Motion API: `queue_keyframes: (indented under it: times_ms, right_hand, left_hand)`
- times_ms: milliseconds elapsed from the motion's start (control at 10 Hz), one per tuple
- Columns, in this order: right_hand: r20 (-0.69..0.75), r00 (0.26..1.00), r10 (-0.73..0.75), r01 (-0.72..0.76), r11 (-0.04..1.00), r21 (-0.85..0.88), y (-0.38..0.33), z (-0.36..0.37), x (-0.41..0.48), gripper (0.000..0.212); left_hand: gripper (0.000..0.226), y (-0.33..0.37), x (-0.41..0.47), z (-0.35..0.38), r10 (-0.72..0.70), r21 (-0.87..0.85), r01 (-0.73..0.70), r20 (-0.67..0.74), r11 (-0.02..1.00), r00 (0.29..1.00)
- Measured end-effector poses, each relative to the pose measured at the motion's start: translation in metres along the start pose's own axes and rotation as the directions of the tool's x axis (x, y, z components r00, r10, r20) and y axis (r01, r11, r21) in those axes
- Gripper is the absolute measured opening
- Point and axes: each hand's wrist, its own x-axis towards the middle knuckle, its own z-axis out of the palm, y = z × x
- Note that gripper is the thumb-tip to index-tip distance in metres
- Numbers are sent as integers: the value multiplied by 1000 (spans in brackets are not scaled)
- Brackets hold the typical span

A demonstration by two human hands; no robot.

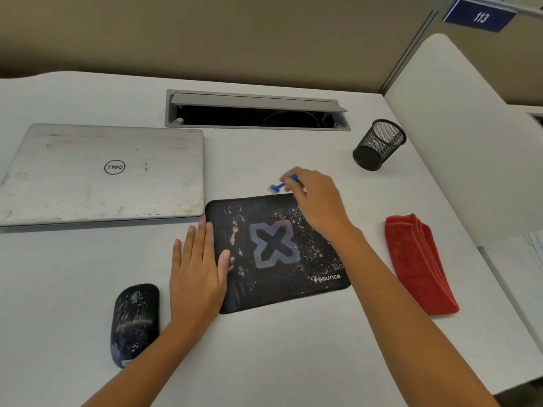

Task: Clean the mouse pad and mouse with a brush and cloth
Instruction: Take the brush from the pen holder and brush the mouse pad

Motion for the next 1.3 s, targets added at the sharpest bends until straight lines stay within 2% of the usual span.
queue_keyframes:
  times_ms: [100, 200, 300, 400, 500, 600, 700, 800, 900, 1000, 1100, 1200, 1300]
  right_hand:
    - [83, 995, -52, 38, 987, 157, -20, 13, -2, 24]
    - [104, 995, 7, -26, 984, 175, -19, 19, -5, 24]
    - [-103, 989, 107, -129, 962, -240, -7, 17, -9, 27]
    - [-224, 966, 129, -168, 972, -164, -9, 17, -12, 27]
    - [1, 997, 80, -80, 990, 120, -27, 28, -14, 26]
    - [31, 995, 97, -97, 995, -2, -29, 35, -14, 28]
    - [-192, 959, 210, -258, 926, -276, -16, 24, -8, 25]
    - [-149, 965, 214, -225, 972, -65, -12, 18, -8, 24]
    - [54, 990, 131, -139, 971, 193, -14, 19, -20, 24]
    - [-14, 984, 175, -176, 984, -31, -3, 17, -21, 27]
    - [-245, 942, 229, -281, 938, -203, 12, 6, -20, 26]
    - [-149, 971, 188, -189, 982, 7, 11, 6, -20, 25]
    - [-68, 976, 206, -205, 979, 16, 13, 10, -21, 27]
  left_hand:
    - [69, 0, 0, 0, -3, -9, 3, -1, 1000, 1000]
    - [68, 0, 0, 0, -4, -15, 4, -3, 1000, 1000]
    - [68, 0, 0, 0, -2, -11, 2, 1, 1000, 1000]
    - [67, 0, 0, 0, -2, -7, 2, -3, 1000, 1000]
    - [66, 0, 0, 1, -2, -12, 2, -5, 1000, 1000]
    - [66, -1, 0, 1, -3, -8, 3, -6, 1000, 1000]
    - [66, 0, 0, 0, -5, -5, 5, -1, 1000, 1000]
    - [66, 0, 0, 0, -4, -6, 4, -2, 1000, 1000]
    - [66, -2, 0, 0, -2, -12, 2, -3, 1000, 1000]
    - [66, -1, 0, 1, -2, -16, 2, -6, 1000, 1000]
    - [67, -1, 0, 1, -5, -9, 4, -5, 1000, 1000]
    - [67, -1, 0, 1, -3, 1, 3, -6, 1000, 1000]
    - [66, -1, 0, 1, 2, 4, -2, -9, 1000, 1000]
